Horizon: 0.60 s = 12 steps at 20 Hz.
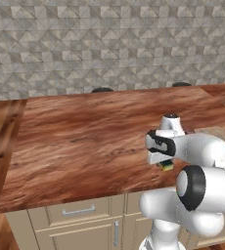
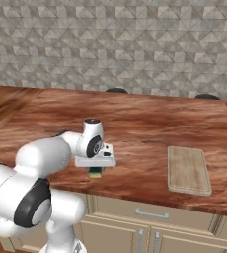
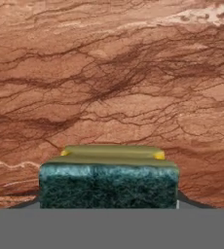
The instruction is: Pick up the sponge from the counter and clean the cutting board by briefly scrubbing or pressing down on the cutting board. Once finished, release the sponge.
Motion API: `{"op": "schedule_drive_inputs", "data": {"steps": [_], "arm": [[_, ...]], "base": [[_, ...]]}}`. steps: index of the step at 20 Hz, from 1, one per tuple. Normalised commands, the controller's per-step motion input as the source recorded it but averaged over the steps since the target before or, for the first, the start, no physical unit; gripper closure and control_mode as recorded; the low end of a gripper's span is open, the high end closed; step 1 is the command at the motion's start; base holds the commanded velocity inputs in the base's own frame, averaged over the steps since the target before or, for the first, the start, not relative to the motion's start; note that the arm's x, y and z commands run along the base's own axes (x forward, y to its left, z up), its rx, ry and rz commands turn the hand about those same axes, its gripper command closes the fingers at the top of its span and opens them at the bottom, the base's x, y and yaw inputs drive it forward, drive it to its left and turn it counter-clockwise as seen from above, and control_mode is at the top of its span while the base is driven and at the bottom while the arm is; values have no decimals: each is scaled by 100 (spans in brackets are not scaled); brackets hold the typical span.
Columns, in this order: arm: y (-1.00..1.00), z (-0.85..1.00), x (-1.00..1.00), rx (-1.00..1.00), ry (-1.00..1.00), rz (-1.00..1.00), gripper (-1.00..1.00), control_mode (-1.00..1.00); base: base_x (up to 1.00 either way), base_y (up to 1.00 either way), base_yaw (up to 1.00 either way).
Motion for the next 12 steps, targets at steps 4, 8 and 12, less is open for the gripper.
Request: {"op": "schedule_drive_inputs", "data": {"steps": [4,8,12], "arm": [[-49,76,0,7,-3,5,100,-100],[-69,67,4,9,0,0,100,-100],[-77,20,22,4,0,0,100,-100]], "base": [[0,0,0],[0,0,0],[0,0,0]]}}
